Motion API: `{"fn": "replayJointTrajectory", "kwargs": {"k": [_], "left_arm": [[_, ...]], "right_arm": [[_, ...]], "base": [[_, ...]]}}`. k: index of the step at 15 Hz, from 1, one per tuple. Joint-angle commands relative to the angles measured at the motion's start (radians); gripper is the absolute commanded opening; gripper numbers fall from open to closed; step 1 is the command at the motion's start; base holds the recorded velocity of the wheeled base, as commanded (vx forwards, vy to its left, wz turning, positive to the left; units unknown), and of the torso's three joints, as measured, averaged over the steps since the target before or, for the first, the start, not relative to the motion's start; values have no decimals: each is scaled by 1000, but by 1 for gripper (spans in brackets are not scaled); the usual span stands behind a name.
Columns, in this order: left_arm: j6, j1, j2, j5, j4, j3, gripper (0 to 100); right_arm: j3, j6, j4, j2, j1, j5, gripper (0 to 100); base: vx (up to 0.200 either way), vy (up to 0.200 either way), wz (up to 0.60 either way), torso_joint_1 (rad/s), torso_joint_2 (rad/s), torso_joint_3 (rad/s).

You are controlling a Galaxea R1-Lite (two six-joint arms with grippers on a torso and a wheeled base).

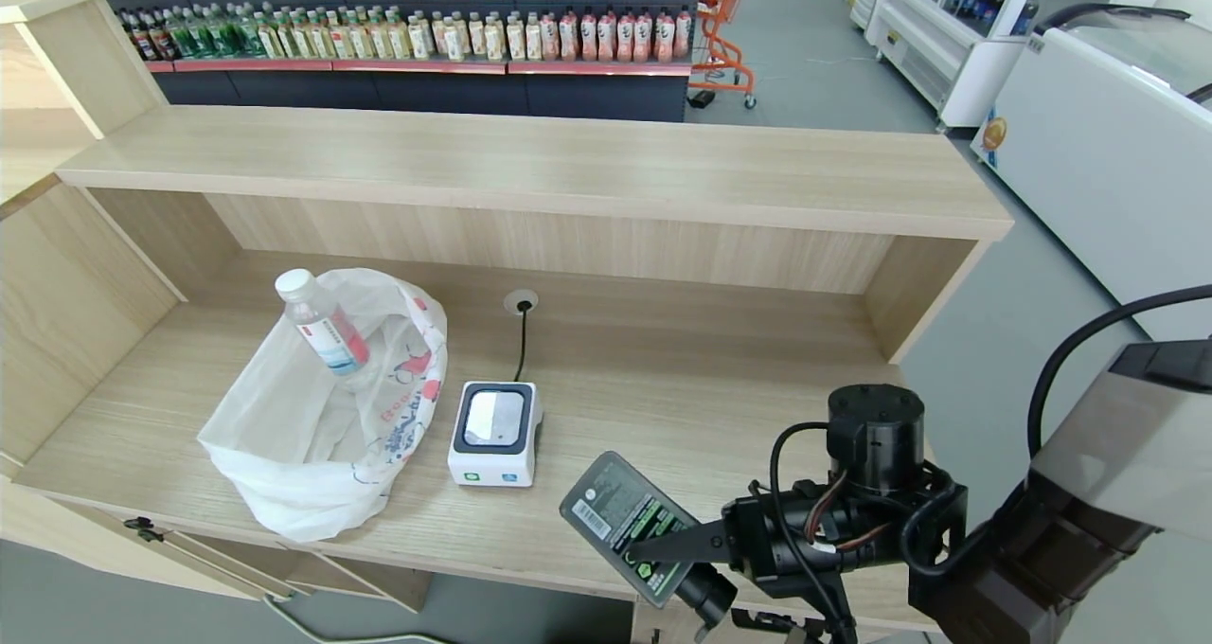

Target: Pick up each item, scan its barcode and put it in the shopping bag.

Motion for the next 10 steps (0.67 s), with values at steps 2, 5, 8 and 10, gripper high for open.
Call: {"fn": "replayJointTrajectory", "kwargs": {"k": [2, 5, 8, 10], "left_arm": [[0, 0, 0, -1, 0, 0, 100], [0, 0, 0, 0, 0, 0, 100], [0, 0, 0, 0, 0, 0, 100], [0, 0, 0, 0, 0, 0, 100]], "right_arm": [[5, 1, -14, 6, -1, 0, 0], [5, -1, -14, 10, -1, 0, 0], [5, 1, -14, 9, -1, -2, 0], [7, 1, -14, 6, 1, -2, 0]], "base": [[0, 0, 0, 0, 0, 0], [0, 0, 0, 0, 0, 0], [0, 0, 0, 0, 0, 0], [0, 0, 0, 0, 0, 0]]}}
